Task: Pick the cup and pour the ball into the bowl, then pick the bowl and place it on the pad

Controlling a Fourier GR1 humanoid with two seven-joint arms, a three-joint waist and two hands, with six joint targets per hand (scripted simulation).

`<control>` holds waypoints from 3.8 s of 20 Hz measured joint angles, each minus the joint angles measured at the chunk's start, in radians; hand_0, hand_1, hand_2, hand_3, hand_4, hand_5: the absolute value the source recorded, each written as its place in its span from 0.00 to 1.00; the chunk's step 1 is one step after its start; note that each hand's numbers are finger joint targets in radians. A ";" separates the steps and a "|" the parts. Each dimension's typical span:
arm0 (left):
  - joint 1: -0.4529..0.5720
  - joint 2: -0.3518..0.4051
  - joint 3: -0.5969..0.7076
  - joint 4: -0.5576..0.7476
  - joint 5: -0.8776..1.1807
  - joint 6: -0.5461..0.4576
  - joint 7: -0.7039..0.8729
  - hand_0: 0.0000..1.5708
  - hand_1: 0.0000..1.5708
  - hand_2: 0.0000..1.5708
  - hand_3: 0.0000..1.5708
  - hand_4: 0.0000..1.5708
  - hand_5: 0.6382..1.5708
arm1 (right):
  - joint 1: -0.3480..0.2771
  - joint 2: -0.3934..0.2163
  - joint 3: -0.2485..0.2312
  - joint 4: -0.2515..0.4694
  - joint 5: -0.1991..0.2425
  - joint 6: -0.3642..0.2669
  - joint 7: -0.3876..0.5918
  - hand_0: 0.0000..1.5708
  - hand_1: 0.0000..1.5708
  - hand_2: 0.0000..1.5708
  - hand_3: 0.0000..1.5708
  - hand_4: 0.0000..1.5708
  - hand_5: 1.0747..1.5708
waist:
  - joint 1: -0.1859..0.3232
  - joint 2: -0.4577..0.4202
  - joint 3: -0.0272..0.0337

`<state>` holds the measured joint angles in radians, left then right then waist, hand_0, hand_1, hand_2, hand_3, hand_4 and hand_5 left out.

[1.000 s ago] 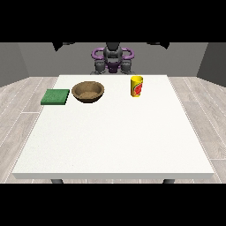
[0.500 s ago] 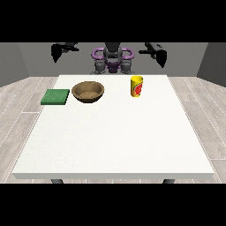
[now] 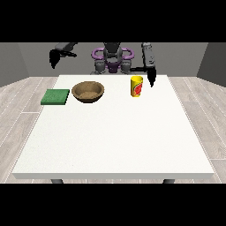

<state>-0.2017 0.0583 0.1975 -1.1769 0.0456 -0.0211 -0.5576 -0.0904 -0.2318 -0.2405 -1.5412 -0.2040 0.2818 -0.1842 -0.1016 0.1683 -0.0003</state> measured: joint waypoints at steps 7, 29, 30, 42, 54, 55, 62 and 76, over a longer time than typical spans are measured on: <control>-0.125 0.000 0.022 0.243 -0.025 0.050 -0.149 0.00 0.00 0.00 0.00 0.00 0.95 | -0.036 -0.006 -0.008 0.070 0.011 0.019 -0.057 0.00 0.00 0.00 0.00 0.00 1.00 | -0.011 0.042 -0.0002; -0.234 0.023 0.023 0.549 -0.161 0.353 -0.411 0.84 0.84 1.00 1.00 0.95 0.66 | -0.082 -0.075 -0.058 0.131 -0.023 0.077 -0.070 0.00 0.00 0.00 0.00 0.00 1.00 | -0.065 0.051 0.0129; -0.230 0.016 0.006 0.554 -0.177 0.361 -0.392 0.84 0.84 1.00 1.00 0.95 0.69 | -0.077 -0.074 -0.059 0.146 -0.020 0.074 -0.063 0.00 0.00 0.00 0.00 0.00 1.00 | -0.054 0.031 0.0105; -0.416 0.285 -0.151 0.545 -0.451 0.420 0.086 0.93 0.93 1.00 1.00 1.00 0.70 | -0.051 -0.085 -0.077 0.300 -0.007 0.076 -0.035 0.00 0.00 0.00 0.00 0.00 1.00 | 0.016 -0.160 0.0033; -0.558 0.217 -0.327 0.520 -0.745 0.521 0.479 0.95 0.95 1.00 1.00 0.97 0.65 | -0.078 -0.122 -0.098 0.408 -0.019 0.139 -0.083 0.00 0.00 0.00 0.00 0.00 1.00 | -0.008 -0.187 0.0019; -0.580 0.214 -0.344 0.529 -0.780 0.524 0.522 0.97 0.97 1.00 1.00 1.00 0.61 | -0.085 -0.121 -0.091 0.405 -0.018 0.139 -0.071 0.00 0.00 0.00 0.00 0.00 1.00 | -0.019 -0.192 0.0018; -0.691 0.168 -0.528 0.564 -1.063 0.516 0.743 0.96 0.96 1.00 1.00 0.90 0.79 | -0.104 -0.142 -0.105 0.460 -0.031 0.163 -0.065 0.00 0.00 0.00 0.00 0.00 1.00 | -0.021 -0.229 0.0028; -0.821 0.021 -0.934 0.672 -1.559 0.237 0.925 0.93 0.93 1.00 1.00 0.94 0.62 | -0.119 -0.159 -0.104 0.532 -0.020 0.202 -0.113 0.00 0.00 0.00 0.00 0.00 1.00 | -0.036 -0.236 0.0022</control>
<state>-1.0225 0.0796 -0.7366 -0.5049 -1.5134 0.2161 0.3677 -0.2098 -0.3906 -0.3447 -1.0089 -0.2237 0.4838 -0.2974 -0.1378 -0.0673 0.0018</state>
